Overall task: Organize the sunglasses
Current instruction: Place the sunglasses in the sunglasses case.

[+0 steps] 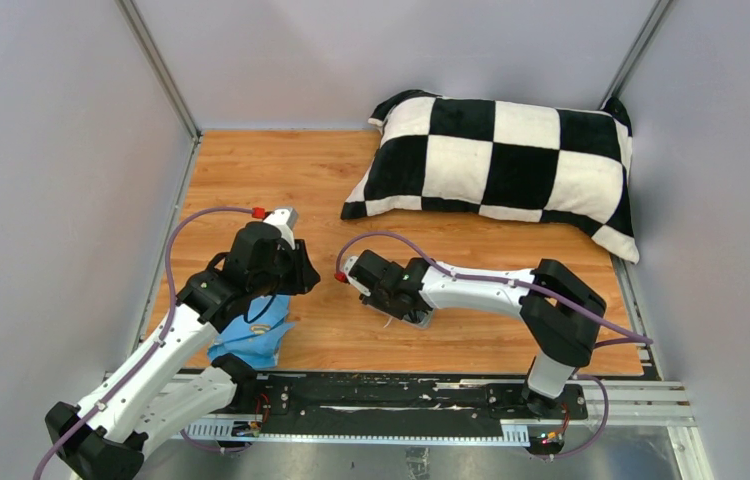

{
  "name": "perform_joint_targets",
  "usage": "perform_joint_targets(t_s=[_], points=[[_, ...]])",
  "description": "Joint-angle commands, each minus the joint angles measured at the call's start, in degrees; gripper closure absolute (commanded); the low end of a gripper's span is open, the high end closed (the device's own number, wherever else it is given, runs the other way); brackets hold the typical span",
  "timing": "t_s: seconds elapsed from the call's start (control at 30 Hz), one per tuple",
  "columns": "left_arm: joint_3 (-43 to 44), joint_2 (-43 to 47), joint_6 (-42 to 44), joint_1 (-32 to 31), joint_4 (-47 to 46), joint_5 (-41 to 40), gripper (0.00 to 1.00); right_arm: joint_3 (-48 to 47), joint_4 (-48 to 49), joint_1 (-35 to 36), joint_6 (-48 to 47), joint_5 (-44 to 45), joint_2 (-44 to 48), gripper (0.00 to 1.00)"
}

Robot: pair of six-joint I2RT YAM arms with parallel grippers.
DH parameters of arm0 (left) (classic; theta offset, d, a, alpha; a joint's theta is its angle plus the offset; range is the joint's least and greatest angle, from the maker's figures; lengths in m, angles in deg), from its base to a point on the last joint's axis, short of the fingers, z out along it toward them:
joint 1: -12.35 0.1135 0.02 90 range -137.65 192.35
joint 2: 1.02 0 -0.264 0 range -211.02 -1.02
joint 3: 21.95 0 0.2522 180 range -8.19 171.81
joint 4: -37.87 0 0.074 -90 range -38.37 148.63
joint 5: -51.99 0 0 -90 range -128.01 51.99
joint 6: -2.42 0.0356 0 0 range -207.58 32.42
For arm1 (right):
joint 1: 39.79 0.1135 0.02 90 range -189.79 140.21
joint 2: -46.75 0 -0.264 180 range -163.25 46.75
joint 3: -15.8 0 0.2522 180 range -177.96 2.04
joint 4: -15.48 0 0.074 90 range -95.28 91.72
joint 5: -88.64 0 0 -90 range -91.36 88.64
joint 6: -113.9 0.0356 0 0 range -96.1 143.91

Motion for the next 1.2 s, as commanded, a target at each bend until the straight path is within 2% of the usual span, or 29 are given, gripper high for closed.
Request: perform_joint_targets(t_s=[0.0,0.2,0.33,0.5,0.9,1.0,1.07,1.17], points=[[-0.74,0.41,-0.29,0.33,-1.42,1.19,0.65,-0.80,-1.80,0.87,-0.47,-1.35,-1.51,0.67],[-1.13,0.23,-0.56,0.33,-1.85,1.78,0.65,-0.52,-1.91,0.85,0.01,-1.12,-2.59,0.62],[-1.00,0.16,-0.56,0.33,-1.93,1.86,0.65,-0.52,-2.04,0.87,0.15,-0.31,-2.05,0.47],[-0.98,-0.19,-0.69,0.37,-2.40,2.38,0.65,-1.02,-3.11,0.95,0.62,0.07,-0.81,0.37],[-0.94,-2.14,-1.21,0.33,-4.34,4.09,0.65,-3.10,-7.85,1.36,1.92,0.27,9.85,0.36],[-1.21,-2.93,-1.41,0.33,-5.02,4.39,0.65,-2.92,-7.49,0.89,3.29,2.55,13.08,0.36],[-2.13,-3.43,-1.16,0.33,-5.76,4.13,0.65,-2.67,-6.88,-2.38,6.09,2.58,15.08,0.36],[-5.35,-5.03,-2.36,0.33,-7.21,3.56,0.65,-0.81,-4.72,-11.91,12.73,-6.20,18.12,0.39]])
